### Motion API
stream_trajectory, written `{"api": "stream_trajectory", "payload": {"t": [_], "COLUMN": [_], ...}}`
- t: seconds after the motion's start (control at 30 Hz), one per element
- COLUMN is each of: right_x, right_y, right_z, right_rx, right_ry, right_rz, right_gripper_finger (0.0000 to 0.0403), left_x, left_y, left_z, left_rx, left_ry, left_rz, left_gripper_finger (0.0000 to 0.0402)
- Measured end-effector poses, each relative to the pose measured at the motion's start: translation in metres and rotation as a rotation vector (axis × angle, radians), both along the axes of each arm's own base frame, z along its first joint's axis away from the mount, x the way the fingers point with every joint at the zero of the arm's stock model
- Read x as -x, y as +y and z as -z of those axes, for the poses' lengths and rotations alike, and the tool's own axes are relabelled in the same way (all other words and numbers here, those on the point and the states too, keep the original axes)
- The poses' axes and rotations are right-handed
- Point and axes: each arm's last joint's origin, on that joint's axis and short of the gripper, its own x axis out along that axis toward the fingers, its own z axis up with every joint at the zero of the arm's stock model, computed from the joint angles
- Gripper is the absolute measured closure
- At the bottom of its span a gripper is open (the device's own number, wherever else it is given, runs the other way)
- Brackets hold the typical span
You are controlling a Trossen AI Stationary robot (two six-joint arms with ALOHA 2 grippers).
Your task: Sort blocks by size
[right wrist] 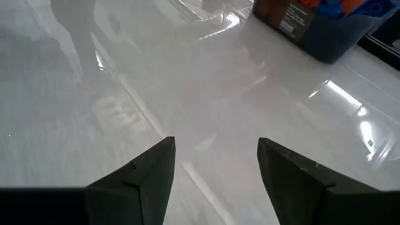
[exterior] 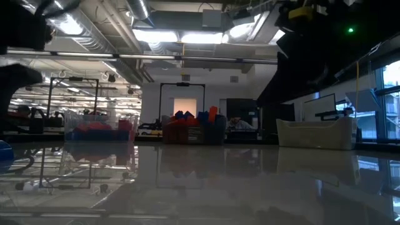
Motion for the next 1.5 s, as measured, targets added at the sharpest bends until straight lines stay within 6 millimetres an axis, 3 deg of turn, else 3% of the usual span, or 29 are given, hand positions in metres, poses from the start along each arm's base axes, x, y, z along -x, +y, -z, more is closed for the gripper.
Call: {"api": "stream_trajectory", "payload": {"t": [0.23, 0.47, 0.63, 0.8, 0.93, 1.07, 1.27, 1.5], "right_x": [0.000, 0.000, 0.000, -0.005, -0.017, -0.030, -0.038, -0.040], "right_y": [0.000, 0.000, 0.000, 0.004, 0.012, 0.025, 0.038, 0.041], "right_z": [0.000, 0.000, 0.000, -0.003, -0.011, -0.025, -0.045, -0.052], "right_rx": [-0.001, 0.004, -0.009, -0.003, 0.034, 0.096, 0.311, 0.509], "right_ry": [0.001, -0.001, 0.013, -0.013, -0.022, -0.073, -0.191, -0.221], "right_rz": [-0.001, 0.001, -0.013, -0.060, -0.240, -0.551, -0.955, -1.102], "right_gripper_finger": [0.0176, 0.0176, 0.0176, 0.0176, 0.0176, 0.0176, 0.0176, 0.0176], "left_x": [0.006, 0.004, 0.001, -0.009, -0.025, -0.045, -0.071, -0.090], "left_y": [0.006, 0.004, 0.002, -0.006, -0.010, -0.010, 0.002, 0.017], "left_z": [0.014, 0.015, 0.013, -0.002, -0.021, -0.041, -0.061, -0.067], "left_rx": [0.018, 0.033, 0.051, 0.070, 0.088, 0.107, 0.126, 0.222], "left_ry": [0.010, -0.017, -0.037, -0.080, -0.139, -0.219, -0.303, -0.363], "left_rz": [-0.040, -0.008, -0.008, 0.038, 0.080, 0.131, 0.179, 0.180], "left_gripper_finger": [0.0198, 0.0274, 0.0277, 0.0277, 0.0274, 0.0274, 0.0273, 0.0272]}}
